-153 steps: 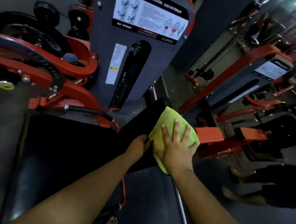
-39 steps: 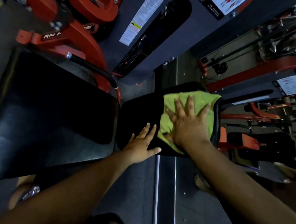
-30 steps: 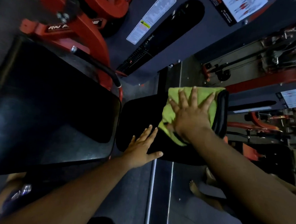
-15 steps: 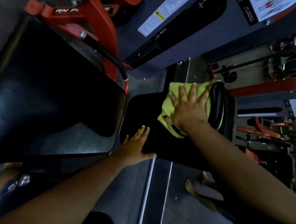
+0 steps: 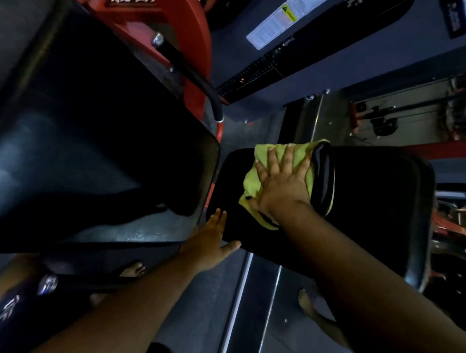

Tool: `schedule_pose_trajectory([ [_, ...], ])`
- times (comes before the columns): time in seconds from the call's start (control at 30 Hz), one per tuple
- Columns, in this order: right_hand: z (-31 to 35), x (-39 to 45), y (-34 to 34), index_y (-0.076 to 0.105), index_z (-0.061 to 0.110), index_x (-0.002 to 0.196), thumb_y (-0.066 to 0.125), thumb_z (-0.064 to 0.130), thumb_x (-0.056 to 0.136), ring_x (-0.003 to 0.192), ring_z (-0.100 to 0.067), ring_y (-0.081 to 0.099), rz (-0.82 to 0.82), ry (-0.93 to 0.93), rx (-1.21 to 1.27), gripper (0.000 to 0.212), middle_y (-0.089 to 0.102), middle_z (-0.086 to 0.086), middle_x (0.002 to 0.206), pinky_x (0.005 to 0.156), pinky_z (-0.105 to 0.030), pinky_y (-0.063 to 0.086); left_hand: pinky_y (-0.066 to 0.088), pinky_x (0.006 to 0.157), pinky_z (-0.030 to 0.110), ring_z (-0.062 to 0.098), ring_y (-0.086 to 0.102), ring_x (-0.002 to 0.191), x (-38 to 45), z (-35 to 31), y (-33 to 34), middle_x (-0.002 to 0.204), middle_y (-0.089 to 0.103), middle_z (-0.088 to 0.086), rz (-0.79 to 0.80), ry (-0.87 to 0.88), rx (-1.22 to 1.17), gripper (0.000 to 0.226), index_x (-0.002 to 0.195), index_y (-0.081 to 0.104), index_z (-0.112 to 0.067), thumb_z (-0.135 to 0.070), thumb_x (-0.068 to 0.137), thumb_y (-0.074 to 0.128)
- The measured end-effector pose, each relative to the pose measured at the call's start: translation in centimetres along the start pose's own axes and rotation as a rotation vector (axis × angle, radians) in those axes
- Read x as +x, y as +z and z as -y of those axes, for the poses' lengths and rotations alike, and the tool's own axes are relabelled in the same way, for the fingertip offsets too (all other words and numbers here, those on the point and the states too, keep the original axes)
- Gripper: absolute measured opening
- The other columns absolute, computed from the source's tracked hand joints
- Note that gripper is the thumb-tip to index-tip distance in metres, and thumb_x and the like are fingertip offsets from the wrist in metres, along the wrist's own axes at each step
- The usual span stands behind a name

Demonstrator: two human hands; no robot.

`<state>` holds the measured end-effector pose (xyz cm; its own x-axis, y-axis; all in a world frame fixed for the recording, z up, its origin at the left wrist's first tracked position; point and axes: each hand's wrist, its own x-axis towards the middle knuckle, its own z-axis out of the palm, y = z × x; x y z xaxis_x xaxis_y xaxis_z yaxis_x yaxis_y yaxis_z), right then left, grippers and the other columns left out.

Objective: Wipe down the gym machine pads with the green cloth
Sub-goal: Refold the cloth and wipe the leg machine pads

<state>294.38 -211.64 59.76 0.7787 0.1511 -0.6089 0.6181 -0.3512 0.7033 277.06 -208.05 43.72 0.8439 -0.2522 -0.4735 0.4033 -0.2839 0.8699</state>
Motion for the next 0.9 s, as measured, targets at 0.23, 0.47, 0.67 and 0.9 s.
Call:
schedule_pose_trajectory([
  [0.23, 7.0, 7.5, 0.9, -0.005, 0.023, 0.164, 0.026, 0.078, 0.093, 0.151, -0.054, -0.011, 0.030, -0.025, -0.034, 0.095, -0.015, -0.016, 0.169, 0.114, -0.075, -0.003, 0.015, 0.126, 0.050, 0.014, 0.002, 0.157, 0.6, 5.9, 2.0, 0.171, -0.005, -0.005, -0.029, 0.015, -0.024, 0.076, 0.163, -0.003, -0.023, -0.048, 0.106, 0.040],
  [0.47, 12.6, 5.2, 3.8, 0.001, 0.025, 0.164, 0.024, 0.073, 0.098, 0.150, -0.052, -0.017, 0.082, -0.223, -0.028, 0.085, -0.013, -0.012, 0.171, 0.114, -0.074, -0.006, 0.014, 0.128, 0.039, 0.017, 0.005, 0.158, -1.2, 8.4, 2.4, 0.171, -0.001, 0.001, -0.053, -0.033, -0.048, 0.077, 0.162, 0.000, -0.015, -0.048, 0.105, 0.041],
  [0.67, 11.7, -2.2, 4.8, 0.003, 0.034, 0.163, 0.029, 0.073, 0.097, 0.154, -0.042, -0.019, 0.118, -0.285, -0.061, 0.081, -0.014, -0.006, 0.171, 0.112, -0.074, -0.009, 0.020, 0.126, 0.045, 0.025, 0.009, 0.157, -3.7, 7.4, -0.2, 0.171, -0.003, 0.006, -0.026, -0.092, 0.049, 0.085, 0.163, 0.001, -0.012, -0.050, 0.103, 0.047],
  [0.9, 1.8, -12.7, 2.7, 0.007, 0.033, 0.164, 0.034, 0.073, 0.096, 0.154, -0.038, -0.023, 0.090, -0.125, 0.031, 0.083, -0.019, -0.006, 0.170, 0.110, -0.074, -0.015, 0.011, 0.126, 0.047, 0.019, 0.003, 0.157, -4.5, -2.8, -4.1, 0.170, -0.013, -0.001, -0.017, 0.061, 0.163, 0.094, 0.163, -0.005, -0.017, -0.060, 0.099, 0.049],
])
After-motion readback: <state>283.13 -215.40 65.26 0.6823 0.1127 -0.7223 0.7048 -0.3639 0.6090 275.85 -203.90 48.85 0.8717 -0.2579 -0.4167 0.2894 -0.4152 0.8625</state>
